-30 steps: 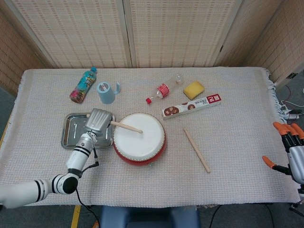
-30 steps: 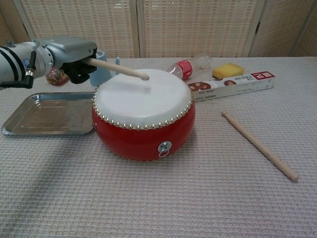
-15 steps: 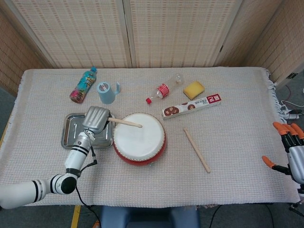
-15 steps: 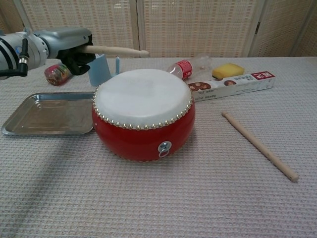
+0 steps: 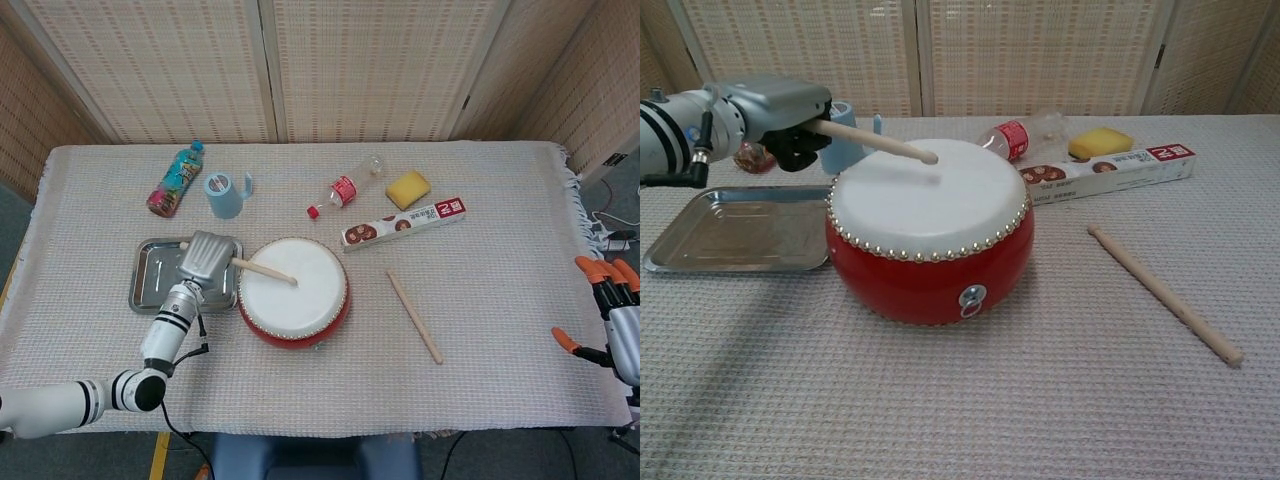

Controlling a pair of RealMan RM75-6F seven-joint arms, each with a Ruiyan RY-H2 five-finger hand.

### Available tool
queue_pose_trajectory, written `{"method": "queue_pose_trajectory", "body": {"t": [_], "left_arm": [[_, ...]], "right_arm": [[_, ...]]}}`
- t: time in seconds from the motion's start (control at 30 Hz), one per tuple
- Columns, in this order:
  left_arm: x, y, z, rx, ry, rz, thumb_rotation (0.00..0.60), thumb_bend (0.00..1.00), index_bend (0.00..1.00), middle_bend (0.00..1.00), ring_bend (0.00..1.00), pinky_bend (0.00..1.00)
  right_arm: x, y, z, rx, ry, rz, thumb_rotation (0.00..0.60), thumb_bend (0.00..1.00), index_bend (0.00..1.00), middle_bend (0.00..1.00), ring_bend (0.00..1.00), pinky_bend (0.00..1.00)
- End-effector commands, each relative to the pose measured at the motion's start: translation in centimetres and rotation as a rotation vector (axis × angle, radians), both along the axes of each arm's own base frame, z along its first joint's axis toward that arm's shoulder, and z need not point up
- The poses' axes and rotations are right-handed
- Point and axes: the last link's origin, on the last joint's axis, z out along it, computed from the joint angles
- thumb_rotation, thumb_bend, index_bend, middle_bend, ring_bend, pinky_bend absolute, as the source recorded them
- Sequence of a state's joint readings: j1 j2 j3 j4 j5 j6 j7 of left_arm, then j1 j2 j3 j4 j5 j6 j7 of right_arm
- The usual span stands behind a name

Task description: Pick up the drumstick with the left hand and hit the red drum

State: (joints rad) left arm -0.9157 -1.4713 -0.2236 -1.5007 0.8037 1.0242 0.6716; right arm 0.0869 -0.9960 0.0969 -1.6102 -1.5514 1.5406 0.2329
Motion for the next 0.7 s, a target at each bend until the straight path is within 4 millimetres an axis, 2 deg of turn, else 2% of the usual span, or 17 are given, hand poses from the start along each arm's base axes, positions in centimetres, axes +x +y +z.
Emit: {"method": "queue_pose_trajectory", "body": {"t": [0.03,0.13,0.27,0.4,0.53,0.6,0.7], "left_arm": [[0.8,0.2,2.2,-0.008,-0.213,0.053,0.6,0.7,1.0,1.0,1.0,1.0],[0.6,0.2,1.9,-0.016,-0.144,0.03,0.6,0.7,1.0,1.0,1.0,1.0],[0.0,-0.2,-0.1,-0.048,-0.019,-0.004,0.6,0.7,1.0,1.0,1.0,1.0],[-0.7,-0.3,-1.2,-0.017,0.14,-0.065,0.6,0.7,1.0,1.0,1.0,1.0],[-0.2,-0.5,-0.9,-0.029,0.053,-0.027,0.6,0.7,1.0,1.0,1.0,1.0],[0.4,-0.3,0.3,-0.02,-0.061,0.006,0.6,0.7,1.0,1.0,1.0,1.0],[0.9,0.2,2.1,0.028,-0.124,0.007,0.6,0.7,1.0,1.0,1.0,1.0]], "right_arm": [[0.0,0.0,-0.1,0.003,-0.002,-0.001,0.6,0.18,0.0,0.1,0.0,0.0],[-0.1,0.0,0.0,0.001,-0.003,-0.002,0.6,0.18,0.0,0.1,0.0,0.0],[-0.2,0.1,0.0,-0.002,-0.006,-0.007,0.6,0.18,0.0,0.1,0.0,0.0],[-0.3,0.1,0.0,-0.003,-0.001,-0.012,0.6,0.18,0.0,0.1,0.0,0.0],[-0.3,0.0,0.1,-0.009,-0.002,-0.01,0.6,0.18,0.0,0.1,0.0,0.0],[-0.3,0.0,0.2,-0.01,-0.002,-0.007,0.6,0.18,0.0,0.1,0.0,0.0],[-0.3,0.0,0.2,-0.01,-0.002,-0.006,0.6,0.18,0.0,0.1,0.0,0.0]]}}
